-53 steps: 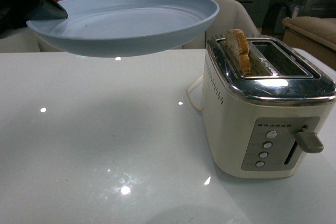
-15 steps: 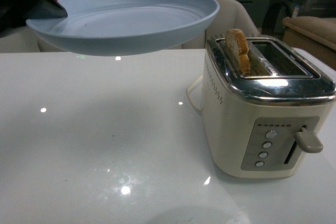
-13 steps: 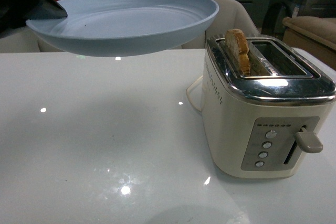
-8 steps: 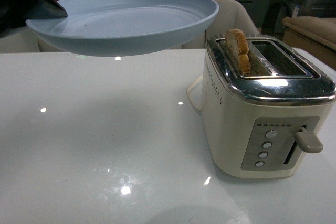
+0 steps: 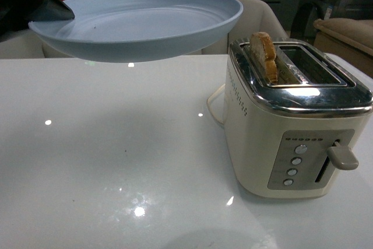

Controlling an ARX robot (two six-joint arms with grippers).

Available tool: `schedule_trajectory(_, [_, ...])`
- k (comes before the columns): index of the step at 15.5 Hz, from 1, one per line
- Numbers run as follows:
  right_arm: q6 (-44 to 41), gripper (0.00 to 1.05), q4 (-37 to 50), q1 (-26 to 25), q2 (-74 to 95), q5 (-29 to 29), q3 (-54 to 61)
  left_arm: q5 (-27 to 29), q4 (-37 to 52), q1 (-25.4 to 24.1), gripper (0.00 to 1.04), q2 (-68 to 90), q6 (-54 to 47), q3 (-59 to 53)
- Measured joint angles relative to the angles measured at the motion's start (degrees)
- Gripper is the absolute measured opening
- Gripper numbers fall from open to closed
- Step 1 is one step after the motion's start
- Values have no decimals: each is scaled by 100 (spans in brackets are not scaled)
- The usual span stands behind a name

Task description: Left arm holds plate, right arm toasts bread

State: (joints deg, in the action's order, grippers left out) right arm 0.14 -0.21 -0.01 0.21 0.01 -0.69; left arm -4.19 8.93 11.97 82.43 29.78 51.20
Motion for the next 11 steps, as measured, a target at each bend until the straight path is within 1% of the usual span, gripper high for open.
schedule_trajectory(4, [0, 98, 0, 0, 0, 0, 0, 2, 0, 0, 3, 0, 0, 0])
schedule_trajectory(5, [0, 98, 0, 0, 0, 0, 0, 81, 140, 15, 3, 0, -39, -33])
schedule_trajectory(6, [0, 98, 0, 0, 0, 0, 0, 704, 754, 120, 3, 0, -245, -216])
schedule_trajectory(7, [0, 98, -2, 0, 0, 0, 0, 1051, 920, 144, 3, 0, -461, -229])
schedule_trajectory(9, [0, 98, 0, 0, 0, 0, 0, 1244, 942, 192, 3, -2, -678, -229])
schedule_trajectory(11, [0, 98, 0, 0, 0, 0, 0, 1204, 970, 212, 3, -4, -734, -229])
